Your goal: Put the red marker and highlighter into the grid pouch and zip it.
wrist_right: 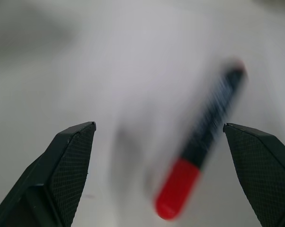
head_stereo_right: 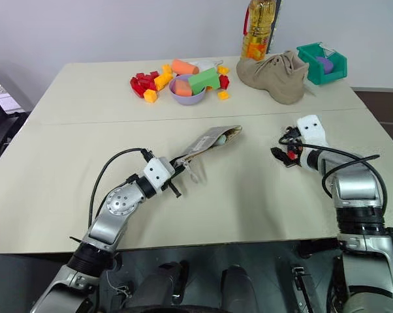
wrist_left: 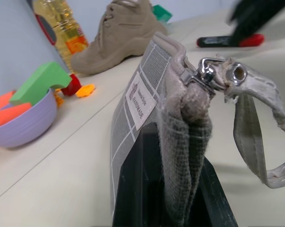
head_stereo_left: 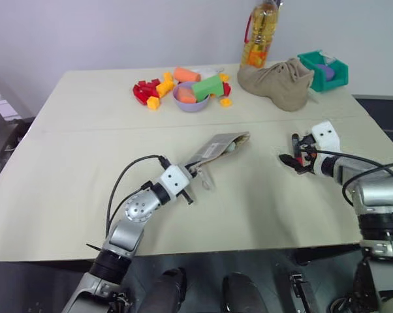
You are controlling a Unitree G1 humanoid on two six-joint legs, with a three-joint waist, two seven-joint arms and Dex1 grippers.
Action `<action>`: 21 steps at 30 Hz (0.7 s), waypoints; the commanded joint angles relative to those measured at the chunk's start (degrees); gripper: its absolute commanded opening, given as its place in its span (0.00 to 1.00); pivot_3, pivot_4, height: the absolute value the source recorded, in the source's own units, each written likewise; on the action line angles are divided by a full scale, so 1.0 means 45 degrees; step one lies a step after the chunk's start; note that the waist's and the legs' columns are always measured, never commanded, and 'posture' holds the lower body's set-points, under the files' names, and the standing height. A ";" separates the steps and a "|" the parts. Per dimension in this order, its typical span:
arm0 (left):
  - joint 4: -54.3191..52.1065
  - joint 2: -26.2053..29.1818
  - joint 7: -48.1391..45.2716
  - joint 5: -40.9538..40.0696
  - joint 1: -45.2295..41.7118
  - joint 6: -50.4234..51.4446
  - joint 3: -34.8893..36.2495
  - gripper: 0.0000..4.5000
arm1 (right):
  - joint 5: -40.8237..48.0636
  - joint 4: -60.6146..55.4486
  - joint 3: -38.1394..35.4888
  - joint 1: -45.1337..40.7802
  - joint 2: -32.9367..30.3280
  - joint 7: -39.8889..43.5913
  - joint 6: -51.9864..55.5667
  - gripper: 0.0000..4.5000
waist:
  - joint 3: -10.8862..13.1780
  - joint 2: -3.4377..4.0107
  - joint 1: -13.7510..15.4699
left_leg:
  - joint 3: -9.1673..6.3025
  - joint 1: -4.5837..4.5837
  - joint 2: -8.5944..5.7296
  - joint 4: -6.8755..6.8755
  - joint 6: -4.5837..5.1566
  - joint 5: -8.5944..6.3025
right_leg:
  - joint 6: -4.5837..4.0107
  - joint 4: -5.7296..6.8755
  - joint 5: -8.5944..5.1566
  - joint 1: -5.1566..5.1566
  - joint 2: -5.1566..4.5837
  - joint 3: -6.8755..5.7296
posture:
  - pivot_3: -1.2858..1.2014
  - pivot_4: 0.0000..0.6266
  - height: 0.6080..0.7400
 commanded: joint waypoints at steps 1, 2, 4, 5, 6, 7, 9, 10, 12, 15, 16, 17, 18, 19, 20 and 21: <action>-0.0154 -0.0073 0.0190 0.0054 -0.0142 0.0025 0.0124 0.00 | 0.0027 0.0420 -0.0547 -0.0436 0.0203 -0.0784 0.0140 0.99 | -0.0001 0.0002 -0.0006 | 0.0004 0.0000 0.0000 0.0000 0.0000 0.0000 | 0.0000 0.0000 0.0000 0.0000 0.0000 0.0002 | 0.52 0.24 1.00; -0.0162 -0.0087 0.0199 0.0054 -0.0140 0.0036 0.0131 0.00 | 0.0117 0.0574 -0.0642 -0.0422 0.0301 -0.0902 0.0144 0.99 | -0.0002 0.0002 -0.0015 | 0.0006 0.0000 0.0000 0.0001 0.0001 0.0000 | 0.0000 0.0001 0.0000 0.0000 0.0000 0.0005 | 0.52 0.24 1.00; -0.0179 -0.0096 0.0214 0.0056 -0.0135 0.0053 0.0154 0.00 | 0.0321 0.0633 -0.0808 -0.0266 0.0426 -0.0984 0.0219 0.88 | -0.0002 0.0002 -0.0014 | 0.0007 0.0001 0.0002 0.0003 0.0002 0.0000 | 0.0000 0.0003 0.0000 0.0002 0.0002 0.0005 | 0.52 0.24 1.00; -0.0186 -0.0095 0.0222 0.0055 -0.0134 0.0058 0.0162 0.00 | 0.0389 0.0607 -0.0844 -0.0207 0.0453 -0.0989 0.0248 0.81 | -0.0002 0.0002 -0.0014 | 0.0007 0.0001 0.0002 0.0003 0.0002 0.0000 | 0.0000 0.0004 0.0000 0.0003 0.0002 0.0005 | 0.52 0.24 1.00; -0.0183 -0.0079 0.0239 0.0047 -0.0134 0.0069 0.0190 0.00 | 0.0420 0.0457 -0.0831 -0.0151 0.0476 -0.0983 0.0303 0.70 | -0.0002 0.0002 -0.0016 | 0.0007 0.0001 0.0002 0.0004 0.0002 0.0000 | 0.0001 0.0003 0.0000 0.0004 0.0002 0.0005 | 0.52 0.24 1.00; -0.0175 -0.0061 0.0245 0.0035 -0.0135 0.0074 0.0214 0.00 | 0.0444 0.0308 -0.0811 -0.0126 0.0492 -0.0973 0.0345 0.59 | -0.0002 0.0003 -0.0017 | 0.0008 0.0001 0.0002 0.0005 0.0003 -0.0001 | 0.0001 0.0003 0.0000 0.0005 0.0002 0.0005 | 0.52 0.24 1.00; -0.0157 -0.0034 0.0239 0.0003 -0.0139 0.0064 0.0247 0.00 | 0.0553 0.0104 -0.0842 -0.0135 0.0534 -0.0941 0.0392 0.36 | -0.0002 0.0003 -0.0018 | 0.0008 0.0001 0.0002 0.0006 0.0003 -0.0001 | 0.0001 0.0004 0.0001 0.0004 0.0002 0.0006 | 0.52 0.24 1.00; -0.0166 -0.0017 0.0222 -0.0034 -0.0128 0.0068 0.0273 0.00 | 0.0528 -0.0144 -0.0722 -0.0118 0.0456 -0.0846 0.0264 0.22 | -0.0002 0.0003 -0.0018 | 0.0008 0.0001 0.0002 0.0006 0.0003 -0.0001 | 0.0001 0.0004 0.0001 0.0004 0.0002 0.0006 | 0.52 0.24 1.00; -0.0199 0.0016 0.0193 -0.0094 -0.0096 0.0070 0.0318 0.00 | 0.0354 -0.0805 -0.0261 0.0002 0.0142 -0.0426 -0.0136 0.07 | -0.0002 0.0004 -0.0020 | 0.0008 0.0001 0.0002 0.0006 0.0003 -0.0001 | 0.0001 0.0005 0.0001 0.0002 0.0002 0.0006 | 0.52 0.24 1.00; -0.0173 0.0020 0.0155 -0.0295 -0.0181 0.0079 0.0500 0.00 | -0.0736 -0.3037 0.1783 0.0630 -0.1482 0.1439 -0.1733 0.08 | 0.0004 0.0020 -0.0038 | 0.0016 -0.0001 0.0002 0.0005 0.0004 -0.0002 | 0.0002 0.0005 0.0000 -0.0007 0.0002 0.0012 | 0.52 0.24 1.00; -0.0162 0.0007 0.0151 -0.0351 -0.0206 0.0078 0.0546 0.00 | -0.0918 -0.3516 0.2162 0.0791 -0.1854 0.1838 -0.2129 0.08 | 0.0004 0.0023 -0.0052 | 0.0026 -0.0002 0.0001 0.0004 0.0007 -0.0003 | 0.0004 0.0007 -0.0001 -0.0012 0.0001 0.0018 | 0.52 0.24 1.00; -0.0158 -0.0020 0.0142 -0.0442 -0.0233 0.0074 0.0610 0.00 | -0.0740 -0.4028 0.2206 0.0908 -0.2085 0.2244 -0.2350 0.08 | 0.0004 0.0021 -0.0100 | 0.0032 -0.0002 0.0002 0.0003 0.0009 -0.0005 | 0.0008 0.0007 -0.0003 -0.0013 0.0001 0.0021 | 0.52 0.24 1.00; -0.0156 -0.0031 0.0123 -0.0500 -0.0263 0.0080 0.0657 0.00 | -0.0457 -0.4475 0.2137 0.0987 -0.2247 0.2633 -0.2480 0.08 | 0.0004 0.0020 -0.0129 | 0.0034 0.0000 0.0009 0.0004 0.0009 -0.0006 | 0.0009 0.0006 -0.0003 -0.0009 0.0007 0.0021 | 0.52 0.24 1.00; -0.0148 -0.0029 0.0100 -0.0549 -0.0289 0.0065 0.0692 0.00 | -0.0215 -0.4879 0.2063 0.1043 -0.2391 0.3010 -0.2626 0.08 | 0.0004 0.0019 -0.0140 | 0.0034 0.0000 0.0009 0.0004 0.0009 -0.0006 | 0.0009 0.0006 -0.0003 -0.0007 0.0006 0.0021 | 0.52 0.24 1.00; -0.0135 -0.0023 0.0070 -0.0605 -0.0311 0.0049 0.0720 0.00 | -0.0005 -0.5277 0.1991 0.1094 -0.2521 0.3394 -0.2774 0.08 | 0.0006 0.0016 -0.0134 | 0.0033 0.0001 0.0011 0.0004 0.0009 -0.0006 | 0.0009 0.0006 -0.0003 -0.0005 0.0007 0.0021 | 0.52 0.24 1.00; -0.0124 -0.0009 0.0048 -0.0643 -0.0326 0.0036 0.0735 0.00 | 0.0227 -0.5721 0.1944 0.1115 -0.2666 0.3805 -0.2787 0.08 | 0.0006 0.0016 -0.0113 | 0.0032 0.0001 0.0010 0.0005 0.0009 -0.0006 | 0.0009 0.0006 -0.0003 -0.0004 0.0007 0.0020 | 0.52 0.24 1.00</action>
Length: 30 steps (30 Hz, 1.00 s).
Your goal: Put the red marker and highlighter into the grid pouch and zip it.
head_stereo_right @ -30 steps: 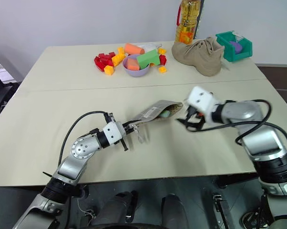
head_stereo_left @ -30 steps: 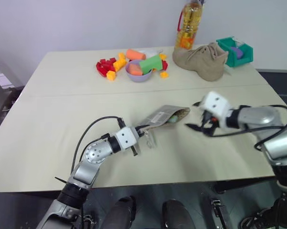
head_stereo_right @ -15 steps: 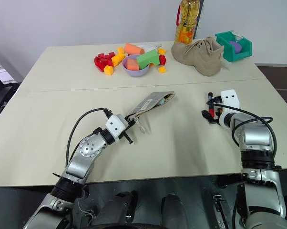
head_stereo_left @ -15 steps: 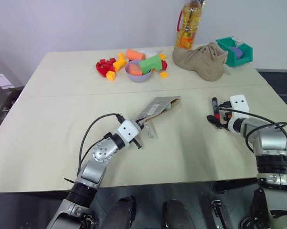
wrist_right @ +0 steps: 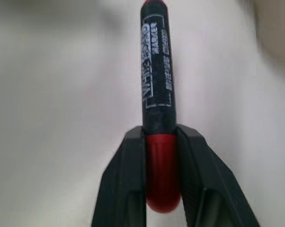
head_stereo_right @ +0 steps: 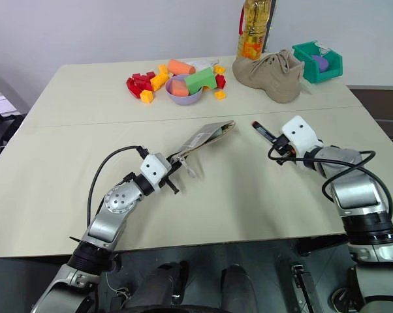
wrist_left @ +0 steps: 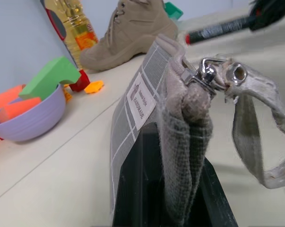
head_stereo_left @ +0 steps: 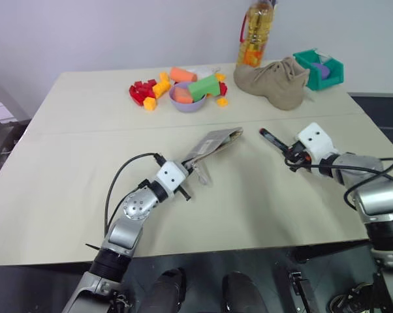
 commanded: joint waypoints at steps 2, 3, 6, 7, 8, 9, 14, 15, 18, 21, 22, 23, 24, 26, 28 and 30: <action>-0.0210 0.0047 -0.0111 -0.0331 -0.0282 -0.0146 0.0340 0.00 | 0.0845 -0.2007 -0.0183 0.0001 -0.0595 0.1557 -0.0311 0.08 | 0.0001 -0.0001 0.0066 | 0.0001 0.0000 -0.0002 0.0001 0.0003 -0.0002 | 0.0000 -0.0004 0.0000 0.0001 -0.0002 0.0000 | 0.52 0.24 1.00; -0.0196 0.0051 -0.0141 -0.0345 -0.0296 -0.0166 0.0340 0.00 | 0.0871 -0.2213 -0.0113 -0.0030 -0.0663 0.1723 -0.0240 0.08 | 0.0001 -0.0001 0.0082 | 0.0001 -0.0001 -0.0002 0.0003 0.0004 -0.0002 | 0.0000 -0.0004 0.0000 0.0001 -0.0002 0.0001 | 0.52 0.24 1.00; -0.0216 0.0047 -0.0191 -0.0396 -0.0330 -0.0183 0.0334 0.00 | 0.0646 -0.2411 0.0136 -0.0074 -0.0813 0.1944 -0.0223 0.08 | 0.0002 -0.0004 0.0142 | 0.0000 -0.0001 -0.0002 0.0008 0.0004 -0.0003 | 0.0000 -0.0005 0.0000 0.0004 -0.0003 0.0001 | 0.52 0.24 1.00; -0.0220 0.0043 -0.0191 -0.0402 -0.0343 -0.0180 0.0330 0.00 | 0.0606 -0.2435 0.0194 -0.0076 -0.0850 0.2001 -0.0260 0.08 | 0.0003 -0.0005 0.0147 | 0.0001 -0.0001 -0.0003 0.0008 0.0005 -0.0003 | 0.0000 -0.0007 0.0001 0.0005 -0.0004 0.0001 | 0.52 0.24 1.00; -0.0223 0.0039 -0.0192 -0.0412 -0.0350 -0.0185 0.0328 0.00 | 0.0601 -0.2468 0.0233 -0.0071 -0.0873 0.2073 -0.0279 0.08 | 0.0003 -0.0005 0.0149 | 0.0001 -0.0001 -0.0004 0.0010 0.0005 -0.0004 | 0.0000 -0.0007 0.0001 0.0005 -0.0006 0.0001 | 0.52 0.24 1.00; -0.0228 0.0036 -0.0189 -0.0420 -0.0357 -0.0184 0.0327 0.00 | 0.0617 -0.2501 0.0253 -0.0063 -0.0881 0.2138 -0.0272 0.08 | 0.0003 -0.0005 0.0152 | 0.0001 -0.0001 -0.0004 0.0010 0.0006 -0.0004 | 0.0001 -0.0007 0.0001 0.0004 -0.0006 0.0002 | 0.52 0.24 1.00; -0.0336 0.0032 -0.0238 -0.0469 -0.0340 -0.0193 0.0277 0.00 | 0.0363 -0.2593 0.0505 -0.0143 -0.0925 0.2387 -0.0388 0.08 | 0.0003 -0.0005 0.0153 | 0.0001 -0.0002 -0.0004 0.0010 0.0008 -0.0005 | 0.0001 -0.0008 0.0001 0.0002 -0.0007 0.0002 | 0.52 0.24 1.00; -0.0352 0.0045 -0.0279 -0.0464 -0.0332 -0.0208 0.0243 0.00 | 0.0327 -0.2587 0.0560 -0.0233 -0.0860 0.2377 -0.0378 0.08 | 0.0003 -0.0005 0.0151 | 0.0001 -0.0002 -0.0004 0.0010 0.0008 -0.0005 | 0.0001 -0.0008 0.0001 0.0002 -0.0006 0.0002 | 0.52 0.24 1.00; -0.0403 0.0092 -0.0399 -0.0382 -0.0278 -0.0258 0.0118 0.00 | 0.0236 -0.2671 0.0787 -0.0415 -0.0823 0.2461 -0.0442 0.08 | 0.0003 -0.0005 0.0142 | 0.0002 -0.0002 -0.0004 0.0009 0.0008 -0.0005 | 0.0001 -0.0008 0.0001 -0.0001 -0.0006 0.0003 | 0.52 0.24 1.00; -0.0428 0.0097 -0.0466 -0.0335 -0.0237 -0.0296 0.0053 0.00 | 0.0078 -0.2851 0.1063 -0.0518 -0.0905 0.2618 -0.0521 0.08 | 0.0003 -0.0005 0.0150 | 0.0002 -0.0002 -0.0004 0.0008 0.0008 -0.0006 | 0.0001 -0.0008 0.0001 0.0000 -0.0006 0.0003 | 0.52 0.24 1.00; -0.0444 0.0102 -0.0497 -0.0328 -0.0227 -0.0301 0.0028 0.00 | 0.0039 -0.2926 0.1144 -0.0576 -0.0894 0.2665 -0.0530 0.08 | 0.0003 -0.0005 0.0147 | 0.0002 -0.0002 -0.0004 0.0009 0.0008 -0.0006 | 0.0001 -0.0008 0.0001 0.0001 -0.0006 0.0003 | 0.52 0.24 1.00; -0.0467 0.0118 -0.0543 -0.0303 -0.0216 -0.0322 -0.0015 0.00 | -0.0025 -0.3004 0.1250 -0.0650 -0.0887 0.2725 -0.0566 0.08 | 0.0003 -0.0005 0.0147 | 0.0001 -0.0002 -0.0004 0.0009 0.0008 -0.0006 | 0.0001 -0.0008 0.0001 0.0001 -0.0006 0.0003 | 0.52 0.24 1.00; -0.0489 0.0144 -0.0606 -0.0270 -0.0207 -0.0353 -0.0070 0.00 | -0.0121 -0.3072 0.1376 -0.0722 -0.0917 0.2809 -0.0636 0.08 | 0.0003 -0.0005 0.0151 | 0.0001 -0.0002 -0.0004 0.0009 0.0008 -0.0006 | 0.0001 -0.0008 0.0001 0.0000 -0.0006 0.0003 | 0.52 0.24 1.00; -0.0524 0.0189 -0.0729 -0.0200 -0.0180 -0.0422 -0.0197 0.00 | -0.0374 -0.3184 0.1639 -0.0808 -0.1059 0.3032 -0.0871 0.08 | 0.0003 -0.0005 0.0149 | 0.0001 -0.0002 -0.0004 0.0008 0.0008 -0.0006 | 0.0001 -0.0008 0.0001 0.0000 -0.0006 0.0003 | 0.52 0.24 1.00; -0.0578 0.0215 -0.0859 -0.0176 -0.0142 -0.0463 -0.0327 0.00 | -0.0652 -0.3286 0.1909 -0.0859 -0.1248 0.3286 -0.1102 0.08 | 0.0003 -0.0005 0.0150 | 0.0001 -0.0002 -0.0004 0.0009 0.0008 -0.0006 | 0.0001 -0.0009 0.0001 0.0000 -0.0007 0.0003 | 0.52 0.24 1.00; -0.0692 0.0259 -0.1079 -0.0178 -0.0064 -0.0524 -0.0490 0.00 | -0.0978 -0.3375 0.2201 -0.0924 -0.1466 0.3561 -0.1403 0.08 | 0.0003 -0.0005 0.0149 | 0.0002 -0.0002 -0.0004 0.0009 0.0008 -0.0006 | 0.0001 -0.0009 0.0001 0.0001 -0.0007 0.0003 | 0.52 0.24 1.00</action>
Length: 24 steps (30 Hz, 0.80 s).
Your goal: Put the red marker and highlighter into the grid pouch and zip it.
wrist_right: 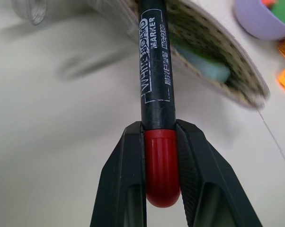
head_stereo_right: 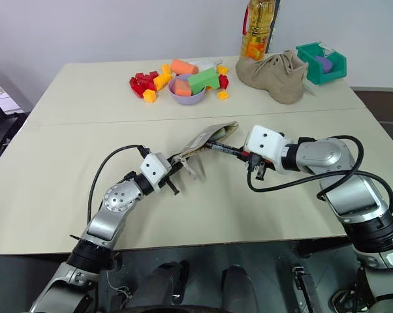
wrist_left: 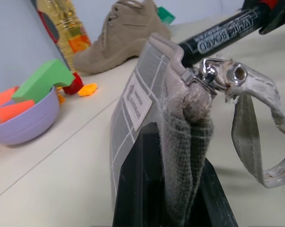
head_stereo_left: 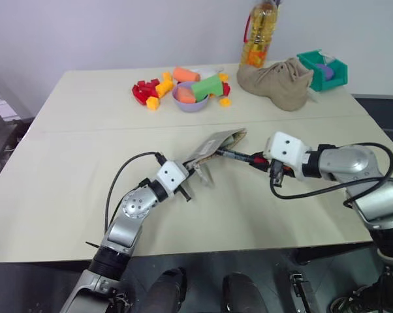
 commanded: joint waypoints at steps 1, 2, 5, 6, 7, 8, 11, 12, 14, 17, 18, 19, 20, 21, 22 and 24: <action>-0.0755 0.0081 -0.0436 0.0005 0.0107 -0.0479 -0.0375 0.00 | -0.0577 -0.0661 0.0372 -0.0452 -0.0460 0.0506 -0.0663 0.08 | 0.0000 0.0000 -0.0003 | 0.0000 0.0000 0.0000 0.0000 0.0000 0.0000 | 0.0000 0.0000 0.0000 0.0000 0.0000 0.0000 | 0.52 0.24 1.00; -0.0826 0.0113 -0.0610 0.0000 0.0154 -0.0524 -0.0481 0.00 | -0.0830 -0.0719 0.0650 -0.0543 -0.0543 0.0665 -0.0830 0.08 | 0.0000 0.0000 -0.0003 | 0.0001 0.0000 0.0000 0.0000 0.0000 0.0000 | 0.0000 0.0000 0.0000 0.0000 0.0000 0.0000 | 0.52 0.24 1.00; -0.0976 0.0225 -0.0989 0.0015 0.0218 -0.0646 -0.0746 0.00 | -0.1677 -0.0710 0.1420 -0.0796 -0.0656 0.0972 -0.1306 0.08 | 0.0000 0.0000 -0.0007 | 0.0000 0.0000 0.0001 -0.0001 -0.0001 -0.0001 | 0.0000 0.0000 0.0000 -0.0003 0.0001 0.0000 | 0.52 0.24 1.00; -0.1027 0.0248 -0.1068 0.0006 0.0223 -0.0647 -0.0803 0.00 | -0.1891 -0.0604 0.1575 -0.0899 -0.0538 0.0933 -0.1379 0.08 | 0.0000 0.0000 -0.0006 | 0.0000 0.0000 0.0001 -0.0001 0.0000 -0.0001 | 0.0000 0.0000 0.0000 -0.0002 0.0001 0.0000 | 0.52 0.24 1.00; -0.1100 0.0261 -0.1145 0.0002 0.0234 -0.0627 -0.0854 0.00 | -0.2115 -0.0442 0.1737 -0.1056 -0.0365 0.0871 -0.1418 0.08 | 0.0000 0.0001 -0.0013 | 0.0000 0.0000 0.0001 -0.0001 -0.0001 -0.0001 | 0.0000 -0.0001 0.0000 -0.0002 0.0000 0.0000 | 0.52 0.24 1.00; -0.1231 0.0282 -0.1297 -0.0017 0.0258 -0.0591 -0.0957 0.00 | -0.2572 -0.0127 0.2069 -0.1345 -0.0135 0.0747 -0.1601 0.08 | 0.0000 0.0000 -0.0040 | 0.0001 0.0000 0.0001 -0.0001 -0.0001 -0.0001 | 0.0000 -0.0001 0.0000 -0.0003 -0.0001 0.0001 | 0.52 0.24 1.00; -0.1383 0.0290 -0.1402 0.0011 0.0278 -0.0485 -0.1068 0.00 | -0.3584 0.0624 0.2671 -0.1934 0.0302 0.0539 -0.2189 0.08 | 0.0000 0.0001 -0.0043 | 0.0001 0.0000 0.0005 -0.0002 -0.0002 0.0000 | -0.0001 0.0001 0.0000 -0.0005 0.0003 0.0002 | 0.52 0.24 1.00; -0.1332 0.0303 -0.1423 -0.0017 0.0222 -0.0482 -0.1020 0.00 | -0.3588 0.0708 0.2616 -0.1981 0.0410 0.0574 -0.2241 0.08 | 0.0001 -0.0002 -0.0021 | 0.0001 0.0000 0.0002 -0.0003 -0.0002 0.0000 | 0.0000 0.0000 0.0000 -0.0006 0.0001 0.0002 | 0.52 0.24 1.00; -0.1239 0.0335 -0.1462 -0.0093 0.0122 -0.0479 -0.0908 0.00 | -0.3521 0.0785 0.2437 -0.2013 0.0577 0.0684 -0.2220 0.08 | 0.0002 -0.0003 0.0014 | -0.0001 -0.0004 0.0001 -0.0003 -0.0001 0.0000 | 0.0000 -0.0004 0.0000 -0.0008 0.0001 0.0003 | 0.52 0.24 1.00; -0.1116 0.0301 -0.1257 -0.0231 -0.0003 -0.0332 -0.0588 0.00 | -0.3236 0.0718 0.1847 -0.2007 0.0670 0.0676 -0.1944 0.40 | 0.0002 -0.0003 0.0002 | -0.0001 -0.0007 -0.0002 -0.0002 -0.0002 0.0000 | 0.0000 -0.0009 0.0000 -0.0007 -0.0001 0.0003 | 0.52 0.24 1.00; -0.1096 0.0288 -0.1185 -0.0276 -0.0027 -0.0286 -0.0486 0.00 | -0.3009 0.0642 0.1476 -0.1978 0.0752 0.0552 -0.1755 0.52 | 0.0002 -0.0003 -0.0001 | -0.0001 -0.0007 -0.0002 -0.0002 -0.0001 0.0000 | 0.0000 -0.0008 0.0000 -0.0008 -0.0001 0.0003 | 0.52 0.24 1.00; -0.1094 0.0282 -0.1147 -0.0302 -0.0032 -0.0263 -0.0434 0.00 | -0.2865 0.0582 0.1224 -0.1946 0.0819 0.0469 -0.1629 0.63 | 0.0002 -0.0003 -0.0001 | -0.0004 -0.0007 -0.0001 -0.0002 -0.0001 0.0000 | 0.0000 -0.0008 0.0000 -0.0008 0.0001 0.0003 | 0.52 0.24 1.00; -0.1075 0.0240 -0.1055 -0.0353 -0.0056 -0.0171 -0.0335 0.00 | -0.2436 0.0405 0.0741 -0.1852 0.0831 0.0561 -0.1313 0.73 | 0.0002 -0.0003 0.0000 | -0.0005 -0.0007 0.0000 -0.0002 -0.0001 0.0000 | 0.0000 -0.0007 0.0000 -0.0009 0.0001 0.0003 | 0.52 0.24 1.00; -0.1062 0.0152 -0.0920 -0.0456 -0.0089 -0.0021 -0.0197 0.00 | -0.1877 0.0191 0.0149 -0.1724 0.0828 0.0713 -0.0912 0.73 | 0.0002 -0.0003 0.0001 | -0.0005 -0.0007 0.0000 -0.0002 -0.0001 -0.0001 | 0.0000 -0.0006 0.0000 -0.0008 0.0001 0.0002 | 0.52 0.24 1.00; -0.1056 0.0046 -0.0787 -0.0572 -0.0120 0.0147 -0.0062 0.00 | -0.1384 0.0011 -0.0357 -0.1632 0.0836 0.0804 -0.0482 0.73 | 0.0002 -0.0004 0.0002 | -0.0005 -0.0007 -0.0001 -0.0002 0.0000 -0.0001 | 0.0000 -0.0007 0.0000 -0.0007 0.0001 0.0003 | 0.52 0.24 1.00; -0.0933 -0.0323 -0.0378 -0.0815 -0.0270 0.0566 0.0272 0.00 | -0.0149 -0.0358 -0.1577 -0.1463 0.1046 0.0779 0.0685 0.73 | 0.0003 -0.0004 0.0023 | -0.0006 -0.0007 -0.0001 -0.0001 0.0002 -0.0002 | 0.0000 -0.0008 0.0000 -0.0005 0.0001 0.0003 | 0.52 0.24 1.00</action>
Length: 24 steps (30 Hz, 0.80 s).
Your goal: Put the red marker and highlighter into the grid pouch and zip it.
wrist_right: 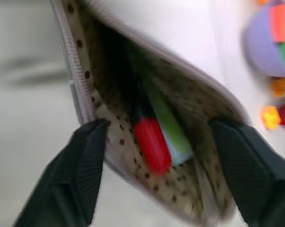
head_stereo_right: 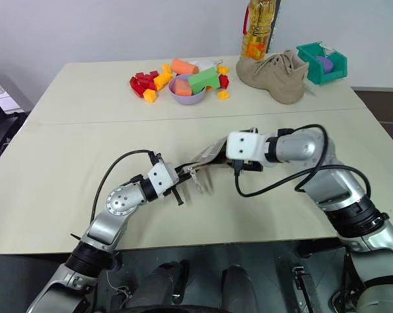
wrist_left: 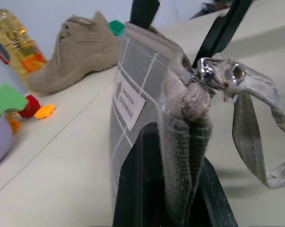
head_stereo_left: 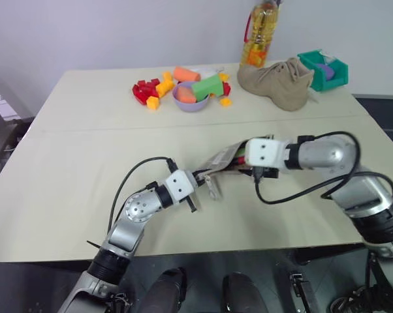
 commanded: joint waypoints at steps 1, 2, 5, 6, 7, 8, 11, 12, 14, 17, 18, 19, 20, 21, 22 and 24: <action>-0.0073 -0.0568 0.0810 -0.0541 -0.0492 0.0555 0.0729 0.00 | 0.2365 -0.1129 -0.2421 0.0226 0.0334 0.0032 0.2072 0.73 | 0.0001 -0.0002 0.0010 | -0.0002 0.0000 0.0000 0.0001 0.0000 0.0000 | 0.0000 0.0000 0.0000 0.0002 0.0000 -0.0001 | 0.52 0.24 1.00; 0.0029 -0.0785 0.0999 -0.0631 -0.0605 0.0712 0.0840 0.00 | 0.3125 -0.1431 -0.2935 0.0419 0.0501 0.0064 0.2810 0.73 | 0.0001 -0.0003 0.0011 | -0.0003 0.0000 0.0000 0.0006 0.0001 0.0000 | 0.0001 0.0000 0.0001 0.0004 0.0000 -0.0002 | 0.52 0.24 1.00; 0.0265 -0.1280 0.1398 -0.0712 -0.0888 0.1005 0.0971 0.00 | 0.4842 -0.2375 -0.3689 0.1151 0.1111 -0.0081 0.4293 0.73 | -0.0001 -0.0005 0.0001 | -0.0006 0.0000 0.0000 0.0017 0.0004 -0.0002 | 0.0003 0.0002 0.0003 0.0012 0.0001 -0.0005 | 0.52 0.24 1.00; 0.0338 -0.1418 0.1477 -0.0721 -0.0961 0.1043 0.0995 0.00 | 0.5267 -0.2622 -0.3760 0.1315 0.1411 -0.0325 0.4747 0.73 | -0.0001 -0.0005 -0.0019 | -0.0006 0.0000 0.0000 0.0016 0.0006 -0.0003 | 0.0003 0.0002 0.0003 0.0012 0.0001 -0.0005 | 0.52 0.24 1.00; 0.0433 -0.1575 0.1582 -0.0724 -0.1043 0.1070 0.1016 0.00 | 0.5666 -0.2820 -0.3807 0.1453 0.1847 -0.0709 0.5239 0.73 | -0.0001 -0.0005 -0.0040 | -0.0002 0.0000 0.0001 0.0019 0.0007 -0.0004 | 0.0003 0.0003 0.0003 0.0007 0.0001 -0.0003 | 0.52 0.24 1.00; 0.0557 -0.1718 0.1700 -0.0676 -0.1142 0.1040 0.1003 0.00 | 0.5917 -0.2887 -0.3712 0.1487 0.2526 -0.1381 0.5792 0.73 | -0.0001 -0.0005 -0.0061 | 0.0002 0.0000 0.0001 0.0019 0.0007 -0.0004 | 0.0003 0.0007 0.0003 0.0005 0.0002 -0.0001 | 0.52 0.24 1.00; 0.0814 -0.1937 0.1960 -0.0514 -0.1335 0.0955 0.0968 0.00 | 0.6214 -0.2938 -0.3309 0.1430 0.3886 -0.2853 0.6739 0.73 | -0.0001 -0.0004 -0.0043 | 0.0002 -0.0001 0.0004 0.0024 0.0005 -0.0003 | 0.0002 0.0019 0.0004 0.0000 0.0004 0.0000 | 0.52 0.24 1.00; 0.0876 -0.2010 0.2053 -0.0466 -0.1383 0.0954 0.0973 0.00 | 0.6239 -0.2936 -0.3099 0.1415 0.4240 -0.3214 0.6875 0.73 | -0.0001 -0.0004 -0.0024 | 0.0001 -0.0002 0.0003 0.0030 0.0006 -0.0003 | 0.0002 0.0018 0.0003 0.0003 0.0003 0.0000 | 0.52 0.24 1.00; 0.0934 -0.2093 0.2173 -0.0393 -0.1446 0.0950 0.0954 0.00 | 0.6109 -0.2846 -0.2548 0.1369 0.4855 -0.3862 0.6947 0.73 | -0.0001 -0.0004 -0.0018 | -0.0002 -0.0004 0.0001 0.0040 0.0006 -0.0003 | 0.0002 0.0019 0.0004 0.0004 0.0004 0.0000 | 0.52 0.24 1.00; 0.0922 -0.2142 0.2293 -0.0329 -0.1460 0.0953 0.0901 0.00 | 0.6097 -0.2558 -0.2069 0.1167 0.5765 -0.4776 0.7172 0.67 | -0.0002 -0.0003 -0.0027 | -0.0003 -0.0012 0.0000 0.0047 0.0007 -0.0004 | 0.0003 0.0021 0.0004 -0.0001 0.0004 -0.0001 | 0.52 0.24 1.00; 0.0903 -0.2138 0.2318 -0.0308 -0.1450 0.0946 0.0890 0.00 | 0.6143 -0.2540 -0.2036 0.1139 0.5833 -0.4909 0.7291 0.60 | -0.0002 -0.0002 -0.0032 | -0.0004 -0.0015 -0.0001 0.0052 0.0007 -0.0004 | 0.0003 0.0022 0.0004 -0.0002 0.0005 0.0000 | 0.52 0.24 1.00; 0.0877 -0.2132 0.2340 -0.0290 -0.1436 0.0947 0.0886 0.00 | 0.6199 -0.2550 -0.2028 0.1130 0.5813 -0.4963 0.7354 0.53 | -0.0002 -0.0002 -0.0010 | -0.0004 -0.0022 -0.0002 0.0057 0.0006 -0.0004 | 0.0004 0.0024 0.0005 -0.0009 0.0005 -0.0001 | 0.52 0.24 1.00; 0.0834 -0.2117 0.2373 -0.0276 -0.1406 0.0956 0.0900 0.00 | 0.6262 -0.2551 -0.2045 0.1112 0.5744 -0.4976 0.7376 0.42 | -0.0002 -0.0002 0.0004 | -0.0009 -0.0033 -0.0003 0.0073 0.0007 -0.0004 | 0.0005 0.0024 0.0005 -0.0009 0.0006 -0.0003 | 0.52 0.24 1.00; 0.0791 -0.2101 0.2398 -0.0272 -0.1372 0.0968 0.0922 0.00 | 0.6320 -0.2501 -0.2077 0.1076 0.5691 -0.5010 0.7374 0.30 | -0.0002 -0.0002 -0.0006 | -0.0020 -0.0048 -0.0006 0.0093 0.0006 -0.0004 | 0.0007 0.0025 0.0006 -0.0010 0.0007 -0.0011 | 0.52 0.24 1.00; 0.0758 -0.2074 0.2421 -0.0264 -0.1338 0.0969 0.0939 0.00 | 0.6355 -0.2411 -0.2116 0.1022 0.5643 -0.5048 0.7342 0.19 | -0.0003 -0.0002 -0.0019 | -0.0023 -0.0068 -0.0007 0.0110 0.0007 -0.0004 | 0.0018 0.0025 0.0012 -0.0020 0.0009 -0.0012 | 0.52 0.24 1.00; 0.0715 -0.2013 0.2449 -0.0271 -0.1281 0.0963 0.0953 0.00 | 0.6420 -0.2236 -0.2178 0.0920 0.5528 -0.5109 0.7291 0.01 | -0.0003 -0.0002 -0.0020 | -0.0022 -0.0080 -0.0010 0.0132 0.0013 -0.0008 | 0.0031 0.0025 0.0021 -0.0023 0.0009 -0.0011 | 0.52 0.24 1.00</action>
